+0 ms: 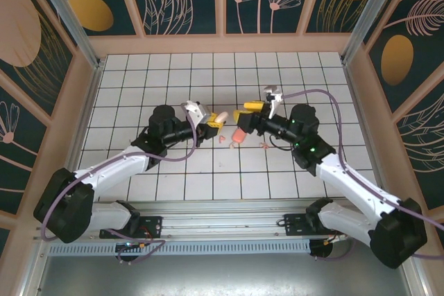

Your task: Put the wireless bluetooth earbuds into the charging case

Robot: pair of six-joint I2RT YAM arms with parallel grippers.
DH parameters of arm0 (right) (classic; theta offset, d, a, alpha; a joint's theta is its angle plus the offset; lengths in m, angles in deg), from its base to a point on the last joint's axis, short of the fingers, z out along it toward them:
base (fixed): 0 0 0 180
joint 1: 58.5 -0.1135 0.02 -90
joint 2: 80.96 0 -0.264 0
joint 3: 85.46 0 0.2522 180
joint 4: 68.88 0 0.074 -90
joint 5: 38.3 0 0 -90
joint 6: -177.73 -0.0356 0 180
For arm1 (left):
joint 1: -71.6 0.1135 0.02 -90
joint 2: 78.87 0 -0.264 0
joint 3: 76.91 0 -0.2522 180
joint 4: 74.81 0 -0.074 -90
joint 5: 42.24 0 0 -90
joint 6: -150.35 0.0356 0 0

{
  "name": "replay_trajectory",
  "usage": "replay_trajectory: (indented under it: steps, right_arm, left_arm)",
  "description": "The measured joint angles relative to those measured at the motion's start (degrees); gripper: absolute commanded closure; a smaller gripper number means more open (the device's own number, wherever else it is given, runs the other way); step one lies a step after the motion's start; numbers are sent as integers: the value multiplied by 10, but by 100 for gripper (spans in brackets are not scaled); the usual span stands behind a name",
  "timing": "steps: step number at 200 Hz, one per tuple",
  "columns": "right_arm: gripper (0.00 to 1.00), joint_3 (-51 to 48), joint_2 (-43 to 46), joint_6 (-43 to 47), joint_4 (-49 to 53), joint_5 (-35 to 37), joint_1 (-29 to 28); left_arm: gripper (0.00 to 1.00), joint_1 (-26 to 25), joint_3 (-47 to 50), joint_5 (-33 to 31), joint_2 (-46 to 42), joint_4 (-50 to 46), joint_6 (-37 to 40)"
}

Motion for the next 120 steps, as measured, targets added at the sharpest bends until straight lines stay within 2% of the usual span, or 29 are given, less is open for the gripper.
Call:
replay_trajectory:
  steps: [17,38,67,92,120]
  right_arm:
    - [34,36,2,124,86,-10,1]
    - [40,79,-5,289,190,-42,5]
    - [41,95,-7,484,284,-97,7]
    - [44,115,-31,593,351,-120,7]
    - [44,158,-85,664,405,-135,7]
  left_arm:
    - [81,0,-5,37,14,-17,13]
    - [80,0,-5,77,26,-37,33]
    - [79,0,-5,115,27,-48,62]
    - [80,0,-5,143,27,-50,83]
    - [80,0,-5,163,26,-49,94]
